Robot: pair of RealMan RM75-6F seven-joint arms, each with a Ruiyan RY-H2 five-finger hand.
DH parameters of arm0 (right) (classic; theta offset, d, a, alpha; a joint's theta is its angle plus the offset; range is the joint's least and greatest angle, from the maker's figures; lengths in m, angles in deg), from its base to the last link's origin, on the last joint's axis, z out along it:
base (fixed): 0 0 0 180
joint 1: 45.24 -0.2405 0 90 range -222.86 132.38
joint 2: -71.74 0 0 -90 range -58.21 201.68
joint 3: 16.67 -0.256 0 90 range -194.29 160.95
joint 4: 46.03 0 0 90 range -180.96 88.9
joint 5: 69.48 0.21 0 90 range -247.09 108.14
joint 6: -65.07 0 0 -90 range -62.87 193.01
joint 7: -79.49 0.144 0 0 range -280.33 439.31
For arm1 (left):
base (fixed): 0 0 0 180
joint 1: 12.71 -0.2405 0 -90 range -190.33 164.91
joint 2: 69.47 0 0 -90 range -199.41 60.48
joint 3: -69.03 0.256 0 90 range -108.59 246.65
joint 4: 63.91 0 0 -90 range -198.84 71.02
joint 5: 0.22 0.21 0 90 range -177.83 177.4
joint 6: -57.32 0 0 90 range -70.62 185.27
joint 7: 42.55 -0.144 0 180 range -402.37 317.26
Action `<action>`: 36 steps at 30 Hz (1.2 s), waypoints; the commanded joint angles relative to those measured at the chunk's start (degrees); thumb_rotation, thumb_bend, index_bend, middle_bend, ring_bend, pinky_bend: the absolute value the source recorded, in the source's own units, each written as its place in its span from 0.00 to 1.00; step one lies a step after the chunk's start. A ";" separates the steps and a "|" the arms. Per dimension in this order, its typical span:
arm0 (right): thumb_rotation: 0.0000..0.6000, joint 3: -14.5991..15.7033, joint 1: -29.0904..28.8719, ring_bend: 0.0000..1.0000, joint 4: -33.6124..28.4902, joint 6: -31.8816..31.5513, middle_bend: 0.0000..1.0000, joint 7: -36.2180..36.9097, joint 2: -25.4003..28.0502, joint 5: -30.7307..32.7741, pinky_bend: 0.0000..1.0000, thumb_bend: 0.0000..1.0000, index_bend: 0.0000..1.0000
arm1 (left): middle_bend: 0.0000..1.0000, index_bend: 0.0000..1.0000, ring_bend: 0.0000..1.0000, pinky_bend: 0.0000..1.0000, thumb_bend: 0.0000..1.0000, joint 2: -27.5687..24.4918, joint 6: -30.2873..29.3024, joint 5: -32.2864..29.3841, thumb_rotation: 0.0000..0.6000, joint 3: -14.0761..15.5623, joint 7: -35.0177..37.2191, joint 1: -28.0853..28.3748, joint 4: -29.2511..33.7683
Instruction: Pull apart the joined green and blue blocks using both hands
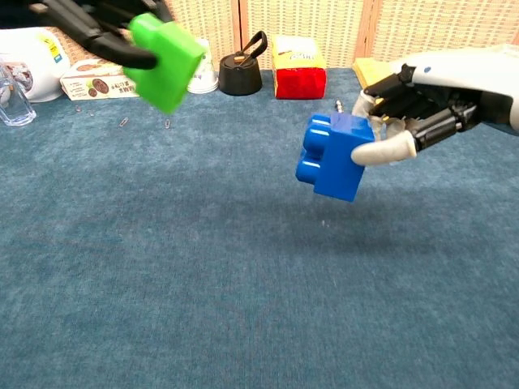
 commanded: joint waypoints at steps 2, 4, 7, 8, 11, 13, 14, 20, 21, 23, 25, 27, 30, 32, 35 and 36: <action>0.62 1.18 -0.42 0.54 5.62 -2.27 0.54 -6.05 -3.85 -1.29 0.45 0.22 0.58 | 0.30 0.59 0.32 0.37 0.45 -3.62 -3.85 9.32 0.93 4.23 -0.85 -6.05 -1.23; 0.62 1.48 -0.65 0.53 7.61 -2.52 0.54 -7.78 -4.95 -1.50 0.44 0.22 0.58 | 0.30 0.59 0.32 0.37 0.46 -3.93 -5.27 11.70 0.94 5.58 -1.42 -7.67 -1.92; 0.62 1.80 -0.75 0.51 10.54 -3.37 0.53 -9.96 -6.67 -2.05 0.42 0.22 0.58 | 0.30 0.59 0.32 0.37 0.46 -4.06 -7.19 14.85 0.93 7.15 -1.44 -9.78 -2.91; 0.62 1.86 -0.77 0.51 11.23 -3.53 0.53 -10.34 -7.05 -2.17 0.42 0.22 0.58 | 0.30 0.59 0.32 0.37 0.46 -4.06 -7.64 15.59 0.94 7.52 -1.42 -10.27 -3.21; 0.62 1.95 -0.73 0.49 13.95 -4.03 0.53 -11.07 -8.57 -2.38 0.40 0.22 0.58 | 0.30 0.59 0.32 0.37 0.46 -3.79 -9.34 18.62 0.94 9.03 -1.80 -12.03 -4.84; 0.62 2.11 -0.72 0.47 15.44 -4.12 0.52 -11.55 -9.29 -2.51 0.39 0.22 0.56 | 0.30 0.59 0.32 0.36 0.46 -3.22 -10.50 20.11 0.94 9.66 -2.28 -12.88 -6.15; 0.62 2.18 -0.74 0.46 16.17 -4.19 0.51 -11.98 -9.60 -2.62 0.38 0.22 0.55 | 0.30 0.59 0.32 0.36 0.46 -2.79 -11.08 20.59 0.93 9.84 -2.47 -13.23 -6.78; 0.62 2.54 -0.74 0.38 19.13 -4.16 0.43 -14.58 -11.10 -2.21 0.34 0.22 0.48 | 0.30 0.59 0.32 0.36 0.45 0.43 -12.86 22.06 0.93 10.12 -4.88 -13.77 -10.06; 0.62 2.59 -0.75 0.36 19.33 -4.12 0.42 -14.94 -11.17 -2.15 0.33 0.22 0.46 | 0.30 0.59 0.32 0.35 0.45 0.84 -12.97 22.18 0.93 10.11 -5.41 -13.71 -10.40; 0.62 2.76 -0.71 0.34 19.63 -3.97 0.39 -15.96 -11.28 -1.80 0.31 0.22 0.42 | 0.30 0.59 0.32 0.34 0.45 2.56 -13.28 22.70 0.93 10.02 -7.69 -13.30 -11.71; 0.62 2.81 -0.66 0.32 19.47 -4.04 0.36 -16.78 -11.15 -1.63 0.29 0.22 0.35 | 0.30 0.59 0.32 0.33 0.45 3.92 -13.42 23.06 0.93 9.93 -9.54 -12.90 -12.74; 0.62 2.94 -0.54 0.29 18.77 -4.31 0.32 -17.96 -10.72 -1.57 0.27 0.21 0.29 | 0.30 0.59 0.32 0.32 0.45 5.83 -13.53 23.37 0.93 9.81 -11.86 -12.35 -14.13; 0.62 3.24 -0.24 0.26 17.00 -4.98 0.28 -19.76 -9.63 -1.88 0.25 0.20 0.23 | 0.30 0.59 0.32 0.31 0.45 9.10 -13.51 23.62 0.95 9.58 -15.01 -11.42 -16.44; 0.61 3.45 0.04 0.25 15.53 -5.63 0.26 -20.77 -8.82 -2.30 0.24 0.20 0.22 | 0.30 0.59 0.30 0.30 0.44 11.15 -13.25 23.20 0.95 9.43 -16.59 -10.86 -17.89; 0.62 3.52 0.60 0.25 13.46 -7.01 0.26 -21.77 -7.77 -3.16 0.24 0.20 0.21 | 0.30 0.59 0.27 0.28 0.44 13.69 -12.90 22.47 0.95 9.07 -18.36 -10.04 -19.98; 0.62 3.43 0.86 0.24 12.69 -7.74 0.26 -21.86 -7.39 -3.65 0.24 0.20 0.21 | 0.30 0.59 0.25 0.28 0.44 14.69 -12.97 22.46 0.95 8.97 -19.04 -9.78 -20.86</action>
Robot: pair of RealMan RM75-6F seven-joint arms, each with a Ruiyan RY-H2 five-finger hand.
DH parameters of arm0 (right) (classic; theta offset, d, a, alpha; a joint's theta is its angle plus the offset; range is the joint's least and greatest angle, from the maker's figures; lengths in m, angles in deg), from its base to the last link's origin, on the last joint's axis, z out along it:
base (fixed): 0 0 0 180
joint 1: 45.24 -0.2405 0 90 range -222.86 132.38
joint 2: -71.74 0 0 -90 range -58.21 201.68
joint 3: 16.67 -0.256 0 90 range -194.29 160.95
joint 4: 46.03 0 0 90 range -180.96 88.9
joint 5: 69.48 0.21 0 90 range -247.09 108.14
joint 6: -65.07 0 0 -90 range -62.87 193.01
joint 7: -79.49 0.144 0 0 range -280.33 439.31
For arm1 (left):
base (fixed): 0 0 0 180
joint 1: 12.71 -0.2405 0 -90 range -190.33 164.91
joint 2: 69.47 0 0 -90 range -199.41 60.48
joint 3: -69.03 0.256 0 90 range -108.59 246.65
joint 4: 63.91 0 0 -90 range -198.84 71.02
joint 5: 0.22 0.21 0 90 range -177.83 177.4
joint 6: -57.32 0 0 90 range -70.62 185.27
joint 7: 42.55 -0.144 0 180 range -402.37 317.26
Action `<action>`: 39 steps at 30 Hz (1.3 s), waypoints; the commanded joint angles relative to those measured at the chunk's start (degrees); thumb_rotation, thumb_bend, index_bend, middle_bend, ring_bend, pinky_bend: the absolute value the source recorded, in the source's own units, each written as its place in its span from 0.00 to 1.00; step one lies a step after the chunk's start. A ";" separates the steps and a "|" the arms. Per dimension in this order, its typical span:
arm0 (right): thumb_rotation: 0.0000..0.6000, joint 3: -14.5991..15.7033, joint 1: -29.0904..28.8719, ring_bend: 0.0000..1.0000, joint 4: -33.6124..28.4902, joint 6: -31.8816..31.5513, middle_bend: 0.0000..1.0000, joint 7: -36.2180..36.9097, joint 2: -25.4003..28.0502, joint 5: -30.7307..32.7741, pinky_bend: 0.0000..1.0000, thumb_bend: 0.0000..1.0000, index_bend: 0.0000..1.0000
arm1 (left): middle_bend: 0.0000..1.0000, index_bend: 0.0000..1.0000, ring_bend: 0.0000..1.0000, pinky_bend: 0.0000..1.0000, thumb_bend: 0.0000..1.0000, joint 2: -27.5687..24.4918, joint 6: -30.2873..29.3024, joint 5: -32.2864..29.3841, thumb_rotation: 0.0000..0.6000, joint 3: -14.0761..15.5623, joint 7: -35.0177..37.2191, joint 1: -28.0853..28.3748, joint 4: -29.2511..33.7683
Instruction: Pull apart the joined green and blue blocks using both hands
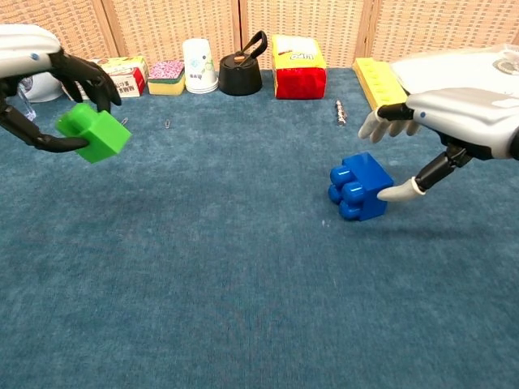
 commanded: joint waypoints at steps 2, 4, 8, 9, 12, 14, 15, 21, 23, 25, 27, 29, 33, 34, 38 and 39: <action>0.62 -0.17 1.04 0.25 -2.80 -2.51 0.26 -0.49 1.67 -1.76 0.24 0.20 0.21 | 0.30 0.59 0.23 0.26 0.44 3.69 0.02 -0.21 0.96 -0.37 -2.74 1.30 -3.32; 0.62 -1.30 1.85 0.25 -4.67 -4.99 0.26 0.49 3.04 -2.65 0.24 0.20 0.21 | 0.30 0.59 0.19 0.25 0.44 6.10 0.78 0.13 0.96 -0.03 -5.04 2.22 -5.20; 0.62 -1.96 2.89 0.25 -6.28 -6.49 0.27 2.49 4.89 -3.31 0.24 0.20 0.22 | 0.27 0.59 0.14 0.24 0.43 9.87 1.28 -0.75 0.96 0.05 -8.51 3.20 -7.99; 0.62 -2.06 3.12 0.25 -6.40 -6.77 0.27 3.07 5.18 -3.49 0.24 0.20 0.22 | 0.26 0.59 0.13 0.23 0.43 10.56 1.66 -1.12 0.96 0.02 -9.10 3.50 -8.45; 0.62 -2.27 3.80 0.25 -6.45 -7.46 0.27 4.55 6.03 -3.87 0.24 0.20 0.22 | 0.22 0.53 0.09 0.21 0.39 11.98 3.13 -2.91 0.96 -0.02 -11.79 4.51 -9.16; 0.62 -2.42 4.12 0.25 -6.43 -7.82 0.27 5.29 6.42 -4.15 0.24 0.20 0.22 | 0.18 0.43 0.05 0.19 0.34 12.35 3.58 -4.02 0.96 -0.02 -14.19 5.01 -9.15; 0.62 -2.59 4.33 0.25 -6.36 -8.15 0.27 5.82 6.66 -4.35 0.24 0.20 0.22 | 0.16 0.35 0.03 0.18 0.31 12.53 3.63 -4.69 0.96 -0.02 -15.87 5.27 -9.04; 0.63 -3.42 4.86 0.25 -6.27 -8.87 0.27 7.51 7.51 -4.67 0.24 0.20 0.22 | 0.06 0.04 0.00 0.15 0.18 13.63 1.66 -6.17 0.95 -0.57 -19.78 5.50 -8.25; 0.62 -3.76 4.94 0.25 -6.24 -8.82 0.27 8.22 7.69 -4.51 0.24 0.20 0.23 | 0.05 0.00 0.00 0.15 0.16 13.66 0.75 -6.11 0.94 -0.80 -20.32 5.48 -7.86; 0.62 -4.37 5.20 0.25 -5.92 -9.36 0.27 8.91 7.63 -4.13 0.24 0.20 0.23 | 0.05 0.00 0.00 0.15 0.15 13.34 -0.65 -5.82 0.95 -1.25 -20.19 5.21 -7.41; 0.62 -4.84 5.53 0.25 -5.45 -10.02 0.28 9.04 7.47 -3.73 0.25 0.20 0.24 | 0.05 0.00 0.00 0.15 0.15 12.75 -2.08 -5.49 0.97 -1.58 -19.13 4.62 -6.87; 0.62 -5.50 5.93 0.26 -5.46 -10.32 0.28 9.92 7.70 -2.68 0.26 0.21 0.25 | 0.05 0.00 0.00 0.15 0.15 11.40 -4.21 -4.95 0.98 -1.87 -17.46 3.45 -5.80; 0.62 -5.78 6.76 0.30 -5.26 -10.78 0.32 8.53 8.62 -0.98 0.28 0.21 0.29 | 0.05 0.00 0.00 0.15 0.15 8.09 -8.83 -2.65 1.00 -1.10 -14.62 0.33 -3.59; 0.62 -5.69 6.97 0.31 -5.40 -10.89 0.32 7.56 8.94 -0.55 0.29 0.21 0.29 | 0.05 0.00 0.00 0.15 0.15 7.26 -10.14 -2.03 1.00 -0.74 -13.91 -0.65 -3.05; 0.63 -5.30 8.21 0.34 -6.18 -12.28 0.34 5.07 9.66 0.36 0.31 0.22 0.33 | 0.05 0.00 0.00 0.15 0.16 3.93 -14.95 0.68 1.00 1.18 -11.14 -4.61 -1.38; 0.62 -5.17 8.71 0.34 -6.53 -12.71 0.34 4.82 9.88 0.67 0.32 0.22 0.34 | 0.05 0.00 0.00 0.15 0.16 2.83 -16.52 1.69 1.00 1.98 -10.19 -6.00 -0.98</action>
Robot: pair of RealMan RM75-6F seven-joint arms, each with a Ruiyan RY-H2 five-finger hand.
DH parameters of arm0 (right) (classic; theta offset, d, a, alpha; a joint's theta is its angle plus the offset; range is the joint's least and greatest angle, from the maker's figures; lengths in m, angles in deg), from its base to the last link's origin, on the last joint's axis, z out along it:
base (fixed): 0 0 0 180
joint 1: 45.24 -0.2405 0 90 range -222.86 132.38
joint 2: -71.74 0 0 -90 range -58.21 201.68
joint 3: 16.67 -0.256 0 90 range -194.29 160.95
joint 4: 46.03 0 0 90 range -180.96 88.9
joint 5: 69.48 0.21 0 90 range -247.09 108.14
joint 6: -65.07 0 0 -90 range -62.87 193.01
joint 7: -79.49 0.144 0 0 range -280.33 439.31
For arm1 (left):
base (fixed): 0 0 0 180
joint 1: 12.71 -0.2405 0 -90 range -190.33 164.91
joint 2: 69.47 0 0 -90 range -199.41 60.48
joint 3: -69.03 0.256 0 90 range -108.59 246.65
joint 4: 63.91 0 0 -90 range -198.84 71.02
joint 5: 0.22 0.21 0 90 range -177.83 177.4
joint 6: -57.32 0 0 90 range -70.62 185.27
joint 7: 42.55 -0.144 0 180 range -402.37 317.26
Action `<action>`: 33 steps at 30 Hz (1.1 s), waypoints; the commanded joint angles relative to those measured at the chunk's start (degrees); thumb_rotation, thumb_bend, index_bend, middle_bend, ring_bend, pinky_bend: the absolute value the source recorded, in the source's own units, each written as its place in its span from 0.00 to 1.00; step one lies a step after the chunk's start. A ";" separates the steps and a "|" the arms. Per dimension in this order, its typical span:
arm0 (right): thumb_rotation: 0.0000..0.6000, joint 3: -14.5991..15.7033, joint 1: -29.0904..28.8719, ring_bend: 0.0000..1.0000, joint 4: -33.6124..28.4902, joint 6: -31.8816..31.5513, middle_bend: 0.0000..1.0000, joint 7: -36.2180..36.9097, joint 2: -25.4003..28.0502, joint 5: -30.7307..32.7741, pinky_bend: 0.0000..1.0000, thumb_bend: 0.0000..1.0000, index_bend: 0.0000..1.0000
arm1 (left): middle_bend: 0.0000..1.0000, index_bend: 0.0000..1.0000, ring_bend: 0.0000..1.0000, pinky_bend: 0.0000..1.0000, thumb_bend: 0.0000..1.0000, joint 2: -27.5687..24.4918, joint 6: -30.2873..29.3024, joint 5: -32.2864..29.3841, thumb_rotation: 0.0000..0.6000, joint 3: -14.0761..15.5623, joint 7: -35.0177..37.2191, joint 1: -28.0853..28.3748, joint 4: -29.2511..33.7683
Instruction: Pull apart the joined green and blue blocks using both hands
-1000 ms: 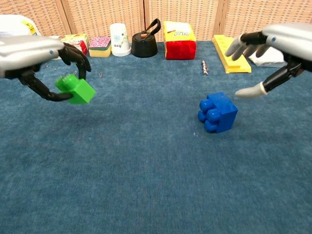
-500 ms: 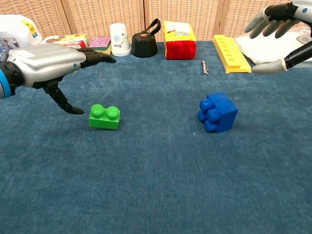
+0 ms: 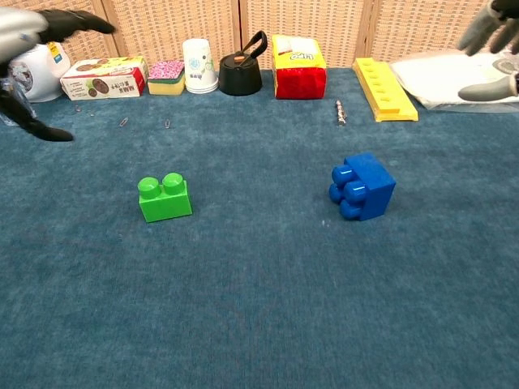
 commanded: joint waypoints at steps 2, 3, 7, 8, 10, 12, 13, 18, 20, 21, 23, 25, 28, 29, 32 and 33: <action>0.62 0.60 2.19 0.34 -1.06 -2.21 0.35 -1.32 0.98 1.19 0.32 0.22 0.35 | 0.05 0.00 0.00 0.15 0.16 -4.64 -7.25 4.50 1.00 3.55 4.06 -6.33 2.00; 0.62 0.75 2.59 0.34 -1.20 -2.64 0.35 -1.47 1.11 1.18 0.32 0.22 0.35 | 0.05 0.00 0.00 0.15 0.16 -5.17 -8.65 5.57 1.00 4.17 4.62 -7.41 2.06; 0.62 1.47 4.65 0.34 -1.60 -4.03 0.36 -0.80 2.20 1.60 0.32 0.23 0.37 | 0.05 0.00 0.00 0.15 0.16 -6.27 -14.92 7.95 1.00 6.21 7.36 -12.60 1.24; 0.62 1.61 5.22 0.34 -1.64 -4.51 0.36 -0.58 2.41 1.73 0.31 0.23 0.38 | 0.05 0.01 0.00 0.15 0.16 -6.26 -15.88 8.30 1.00 6.74 8.25 -13.66 0.87; 0.62 1.93 6.23 0.34 -1.54 -5.48 0.37 -0.51 2.75 1.79 0.31 0.23 0.38 | 0.05 0.02 0.00 0.15 0.16 -6.34 -17.42 8.48 1.00 7.44 9.75 -15.45 0.27; 0.62 2.32 7.48 0.34 -1.29 -6.70 0.37 -0.35 3.05 1.84 0.31 0.23 0.38 | 0.05 0.03 0.00 0.15 0.16 -6.31 -19.54 8.47 1.00 7.77 11.00 -17.48 -0.76; 0.62 2.64 8.20 0.34 -1.16 -7.30 0.37 -0.23 3.18 1.90 0.31 0.23 0.39 | 0.05 0.03 0.00 0.15 0.16 -6.39 -20.76 8.19 1.00 7.87 11.88 -18.67 -1.18; 0.62 4.01 10.48 0.35 -0.72 -9.38 0.38 -1.10 3.22 0.90 0.30 0.23 0.40 | 0.05 0.03 0.00 0.15 0.16 -7.24 -23.84 7.18 1.00 8.08 15.37 -22.56 -2.36; 0.62 4.48 11.36 0.35 -0.79 -10.37 0.38 -1.71 3.18 0.43 0.30 0.23 0.40 | 0.05 0.03 0.00 0.15 0.16 -7.60 -24.80 6.85 1.00 8.02 15.96 -23.82 -2.73; 0.61 4.69 12.04 0.35 -1.07 -11.02 0.38 -1.80 3.29 0.36 0.30 0.23 0.40 | 0.05 0.04 0.00 0.15 0.16 -7.87 -25.31 6.67 1.00 8.01 16.43 -24.60 -2.85; 0.61 5.01 13.01 0.35 -1.44 -11.92 0.38 -1.82 3.64 0.06 0.30 0.23 0.41 | 0.05 0.04 0.00 0.15 0.16 -8.29 -25.98 6.57 1.00 7.98 17.07 -25.63 -3.01; 0.62 5.32 13.81 0.35 -1.57 -12.64 0.39 -1.59 3.97 -0.41 0.30 0.23 0.41 | 0.05 0.05 0.00 0.15 0.16 -8.71 -26.31 6.56 1.00 7.99 17.55 -26.34 -3.15; 0.62 5.90 14.92 0.35 -1.36 -13.70 0.40 -0.62 4.26 -1.71 0.30 0.23 0.43 | 0.05 0.06 0.00 0.15 0.16 -9.19 -26.70 6.62 1.00 7.88 18.07 -27.17 -3.39; 0.62 6.22 15.49 0.35 -1.21 -14.25 0.40 0.10 4.32 -2.41 0.30 0.23 0.43 | 0.05 0.06 0.00 0.15 0.16 -9.31 -26.83 6.67 1.00 7.81 18.36 -27.47 -3.45; 0.62 7.76 16.94 0.35 -0.52 -15.36 0.41 1.68 4.41 -5.43 0.30 0.23 0.43 | 0.05 0.07 0.00 0.15 0.17 -9.69 -26.76 7.11 1.00 7.95 20.62 -28.43 -2.36; 0.62 8.07 17.34 0.36 -0.42 -15.83 0.41 1.89 4.49 -6.26 0.30 0.23 0.43 | 0.05 0.07 0.00 0.15 0.17 -9.78 -27.00 7.22 1.00 7.82 20.38 -28.69 -2.24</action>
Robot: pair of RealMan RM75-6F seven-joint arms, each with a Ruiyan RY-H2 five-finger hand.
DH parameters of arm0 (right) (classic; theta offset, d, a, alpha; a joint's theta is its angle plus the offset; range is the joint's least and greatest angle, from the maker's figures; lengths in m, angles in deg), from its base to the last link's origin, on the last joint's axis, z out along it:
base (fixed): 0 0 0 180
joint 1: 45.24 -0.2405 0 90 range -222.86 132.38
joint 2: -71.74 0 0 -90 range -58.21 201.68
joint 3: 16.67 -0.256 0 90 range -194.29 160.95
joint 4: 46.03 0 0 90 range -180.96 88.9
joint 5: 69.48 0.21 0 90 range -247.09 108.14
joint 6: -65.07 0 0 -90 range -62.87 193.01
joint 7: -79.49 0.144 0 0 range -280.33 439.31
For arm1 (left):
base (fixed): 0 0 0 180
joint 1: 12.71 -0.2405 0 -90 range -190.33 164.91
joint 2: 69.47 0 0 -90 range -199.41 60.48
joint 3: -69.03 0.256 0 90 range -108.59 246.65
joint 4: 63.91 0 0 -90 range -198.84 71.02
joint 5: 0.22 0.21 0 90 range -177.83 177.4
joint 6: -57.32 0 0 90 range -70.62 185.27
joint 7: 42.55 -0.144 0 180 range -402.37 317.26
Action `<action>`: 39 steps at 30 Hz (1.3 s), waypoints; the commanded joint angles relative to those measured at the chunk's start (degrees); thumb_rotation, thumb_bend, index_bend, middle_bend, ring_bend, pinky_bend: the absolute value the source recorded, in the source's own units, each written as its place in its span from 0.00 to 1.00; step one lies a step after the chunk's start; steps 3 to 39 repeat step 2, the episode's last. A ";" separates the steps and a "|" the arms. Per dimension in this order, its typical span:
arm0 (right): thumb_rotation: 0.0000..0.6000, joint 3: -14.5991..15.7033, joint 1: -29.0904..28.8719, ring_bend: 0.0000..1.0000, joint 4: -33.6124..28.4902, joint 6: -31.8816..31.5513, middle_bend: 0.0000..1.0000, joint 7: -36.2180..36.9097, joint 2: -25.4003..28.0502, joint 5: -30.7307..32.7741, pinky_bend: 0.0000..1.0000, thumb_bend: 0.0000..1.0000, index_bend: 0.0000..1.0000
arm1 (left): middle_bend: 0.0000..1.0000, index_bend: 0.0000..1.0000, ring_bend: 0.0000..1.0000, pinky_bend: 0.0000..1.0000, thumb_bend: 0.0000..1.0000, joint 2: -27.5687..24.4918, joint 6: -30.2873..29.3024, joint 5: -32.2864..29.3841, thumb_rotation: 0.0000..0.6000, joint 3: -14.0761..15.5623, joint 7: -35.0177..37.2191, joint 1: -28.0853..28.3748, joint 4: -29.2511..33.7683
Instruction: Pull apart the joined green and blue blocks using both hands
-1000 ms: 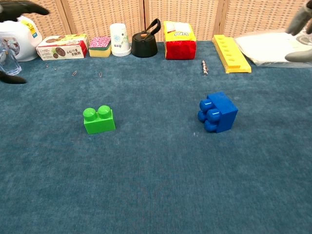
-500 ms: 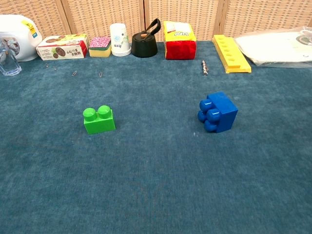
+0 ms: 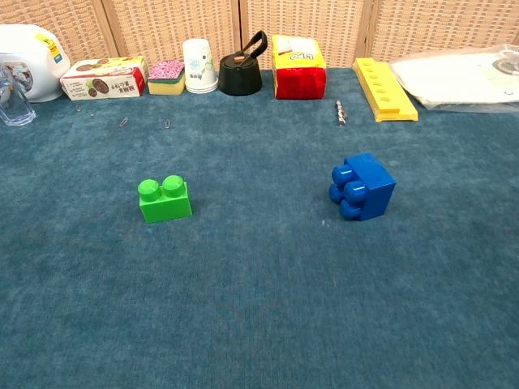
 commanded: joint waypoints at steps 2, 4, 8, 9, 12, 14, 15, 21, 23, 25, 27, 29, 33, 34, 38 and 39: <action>0.62 1.47 1.83 0.36 0.72 -1.66 0.41 1.30 0.31 -3.48 0.30 0.23 0.43 | 0.05 0.07 0.00 0.15 0.16 -0.41 -0.22 0.39 1.00 -0.41 0.80 -1.15 1.06; 0.62 1.47 1.83 0.36 0.72 -1.66 0.41 1.30 0.31 -3.48 0.30 0.23 0.43 | 0.05 0.07 0.00 0.15 0.16 -0.41 -0.22 0.39 1.00 -0.41 0.80 -1.15 1.06; 0.62 1.47 1.83 0.36 0.72 -1.66 0.41 1.30 0.31 -3.48 0.30 0.23 0.43 | 0.05 0.07 0.00 0.15 0.16 -0.41 -0.22 0.39 1.00 -0.41 0.80 -1.15 1.06; 0.62 1.47 1.83 0.36 0.72 -1.66 0.41 1.30 0.31 -3.48 0.30 0.23 0.43 | 0.05 0.07 0.00 0.15 0.16 -0.41 -0.22 0.39 1.00 -0.41 0.80 -1.15 1.06; 0.62 1.47 1.83 0.36 0.72 -1.66 0.41 1.30 0.31 -3.48 0.30 0.23 0.43 | 0.05 0.07 0.00 0.15 0.16 -0.41 -0.22 0.39 1.00 -0.41 0.80 -1.15 1.06; 0.62 1.47 1.83 0.36 0.72 -1.66 0.41 1.30 0.31 -3.48 0.30 0.23 0.43 | 0.05 0.07 0.00 0.15 0.16 -0.41 -0.22 0.39 1.00 -0.41 0.80 -1.15 1.06; 0.62 1.47 1.83 0.36 0.72 -1.66 0.41 1.30 0.31 -3.48 0.30 0.23 0.43 | 0.05 0.07 0.00 0.15 0.16 -0.41 -0.22 0.39 1.00 -0.41 0.80 -1.15 1.06; 0.62 1.47 1.83 0.36 0.72 -1.66 0.41 1.30 0.31 -3.48 0.30 0.23 0.43 | 0.05 0.07 0.00 0.15 0.16 -0.41 -0.22 0.39 1.00 -0.41 0.80 -1.15 1.06; 0.62 1.47 1.83 0.36 0.72 -1.66 0.41 1.30 0.31 -3.48 0.30 0.23 0.43 | 0.05 0.07 0.00 0.15 0.16 -0.41 -0.22 0.39 1.00 -0.41 0.80 -1.15 1.06; 0.62 1.47 1.83 0.36 0.72 -1.66 0.41 1.30 0.31 -3.48 0.30 0.23 0.43 | 0.05 0.07 0.00 0.15 0.16 -0.41 -0.22 0.39 1.00 -0.41 0.80 -1.15 1.06; 0.62 1.47 1.83 0.36 0.72 -1.66 0.41 1.30 0.31 -3.48 0.30 0.23 0.43 | 0.05 0.07 0.00 0.15 0.16 -0.41 -0.22 0.39 1.00 -0.41 0.80 -1.15 1.06; 0.62 1.47 1.83 0.36 0.72 -1.66 0.41 1.30 0.31 -3.48 0.30 0.23 0.43 | 0.05 0.07 0.00 0.15 0.16 -0.41 -0.22 0.39 1.00 -0.41 0.80 -1.15 1.06; 0.62 1.47 1.83 0.36 0.72 -1.66 0.41 1.30 0.31 -3.48 0.30 0.23 0.43 | 0.05 0.07 0.00 0.15 0.16 -0.41 -0.22 0.39 1.00 -0.41 0.80 -1.15 1.06; 0.62 1.47 1.83 0.36 0.72 -1.66 0.41 1.30 0.31 -3.48 0.30 0.23 0.43 | 0.05 0.07 0.00 0.15 0.16 -0.41 -0.22 0.39 1.00 -0.41 0.80 -1.15 1.06; 0.62 1.47 1.83 0.36 0.72 -1.66 0.41 1.30 0.31 -3.48 0.30 0.23 0.43 | 0.05 0.07 0.00 0.15 0.16 -0.41 -0.22 0.39 1.00 -0.41 0.80 -1.15 1.06; 0.62 1.47 1.83 0.36 0.72 -1.66 0.41 1.30 0.31 -3.48 0.30 0.23 0.43 | 0.05 0.07 0.00 0.15 0.16 -0.41 -0.22 0.39 1.00 -0.41 0.80 -1.15 1.06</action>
